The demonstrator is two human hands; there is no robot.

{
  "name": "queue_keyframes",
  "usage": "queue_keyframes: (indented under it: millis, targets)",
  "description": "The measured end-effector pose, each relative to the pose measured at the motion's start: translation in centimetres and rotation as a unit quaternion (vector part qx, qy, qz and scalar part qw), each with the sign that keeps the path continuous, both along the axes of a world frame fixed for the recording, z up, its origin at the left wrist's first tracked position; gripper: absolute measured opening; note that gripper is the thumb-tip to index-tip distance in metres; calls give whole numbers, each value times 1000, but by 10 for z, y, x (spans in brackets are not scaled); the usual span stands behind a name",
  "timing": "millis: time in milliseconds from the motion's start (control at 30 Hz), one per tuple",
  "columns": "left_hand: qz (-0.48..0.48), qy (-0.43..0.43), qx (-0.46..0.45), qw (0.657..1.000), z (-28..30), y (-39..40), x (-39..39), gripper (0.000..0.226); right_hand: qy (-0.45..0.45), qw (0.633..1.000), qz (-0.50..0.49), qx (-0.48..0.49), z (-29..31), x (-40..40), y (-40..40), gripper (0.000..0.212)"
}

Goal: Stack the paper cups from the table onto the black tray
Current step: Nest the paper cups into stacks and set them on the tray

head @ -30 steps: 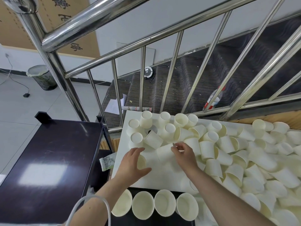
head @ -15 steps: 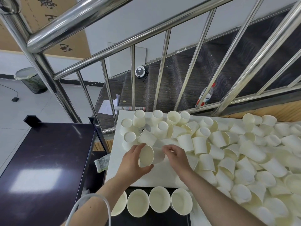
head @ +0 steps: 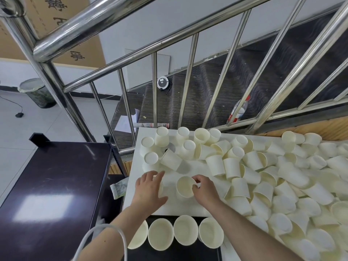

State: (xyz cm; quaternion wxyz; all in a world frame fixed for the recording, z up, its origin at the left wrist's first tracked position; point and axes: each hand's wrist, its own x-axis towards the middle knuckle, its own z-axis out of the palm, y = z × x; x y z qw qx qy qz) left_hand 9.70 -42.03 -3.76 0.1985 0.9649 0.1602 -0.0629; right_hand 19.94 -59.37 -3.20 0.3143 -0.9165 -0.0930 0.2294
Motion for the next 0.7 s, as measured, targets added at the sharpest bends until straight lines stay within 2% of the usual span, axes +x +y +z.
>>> queue_keyframes:
  millis: [200,367,433,533,700]
  targets:
    - [27,44,-7,999,-2,7,-4,77,-12,999,9,-34,-11,1,-1,30]
    - [26,48,-23,998,0,6,-2,73,-93,978,152,-106,-1,-7,3,71]
    - [27,42,-29,998,1,5,-4,72,-94,967,205,-115,2,-11,7,81]
    - [28,25,-43,998,4,5,-5,73,-91,954,251,-135,1,-14,11,74]
    - [34,-21,-77,996,10,5,-10,74,-117,961,225,-109,5,-19,11,67]
